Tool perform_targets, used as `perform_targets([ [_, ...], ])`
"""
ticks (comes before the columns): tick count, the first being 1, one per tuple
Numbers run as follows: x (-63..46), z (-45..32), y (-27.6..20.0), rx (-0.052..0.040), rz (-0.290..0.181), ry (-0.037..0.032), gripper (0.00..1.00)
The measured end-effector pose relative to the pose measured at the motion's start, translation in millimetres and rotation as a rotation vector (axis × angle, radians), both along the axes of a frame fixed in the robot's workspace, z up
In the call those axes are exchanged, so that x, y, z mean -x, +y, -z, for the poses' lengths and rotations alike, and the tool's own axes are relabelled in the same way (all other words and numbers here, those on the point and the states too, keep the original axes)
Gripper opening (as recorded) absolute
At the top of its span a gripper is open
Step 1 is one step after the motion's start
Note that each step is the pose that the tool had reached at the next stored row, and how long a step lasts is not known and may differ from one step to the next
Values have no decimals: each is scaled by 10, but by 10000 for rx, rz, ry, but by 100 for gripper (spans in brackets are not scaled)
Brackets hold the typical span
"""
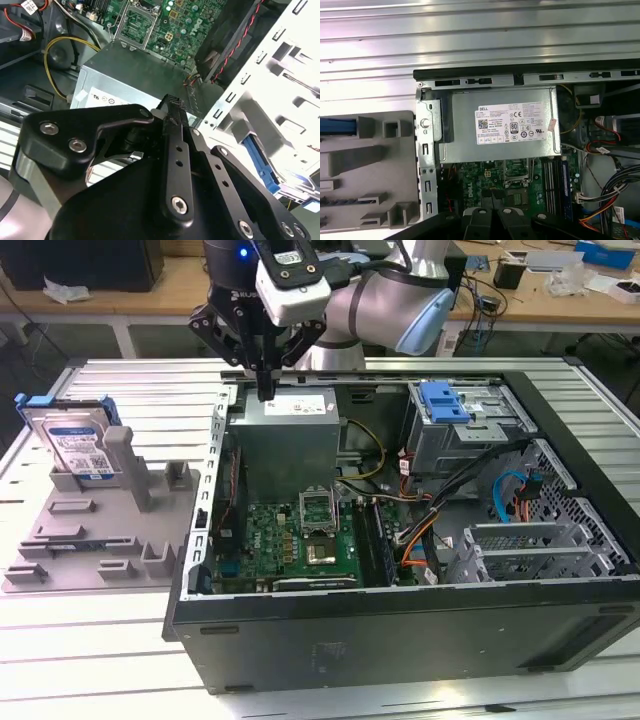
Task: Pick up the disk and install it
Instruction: 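Reach for the disk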
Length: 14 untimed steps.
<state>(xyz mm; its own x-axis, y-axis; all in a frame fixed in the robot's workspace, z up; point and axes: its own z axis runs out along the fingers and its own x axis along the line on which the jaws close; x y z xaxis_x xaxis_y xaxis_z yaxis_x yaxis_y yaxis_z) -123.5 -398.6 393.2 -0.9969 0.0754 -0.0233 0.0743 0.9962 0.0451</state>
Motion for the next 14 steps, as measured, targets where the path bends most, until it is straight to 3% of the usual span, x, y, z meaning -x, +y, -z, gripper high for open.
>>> perform_targets([
  [6,256,3,63,1,-1,1,11],
  [8,386,6,90,1,1,0,11],
  [10,597,11,130,0,2,0,11],
  [14,776,15,165,0,5,1,11],
])
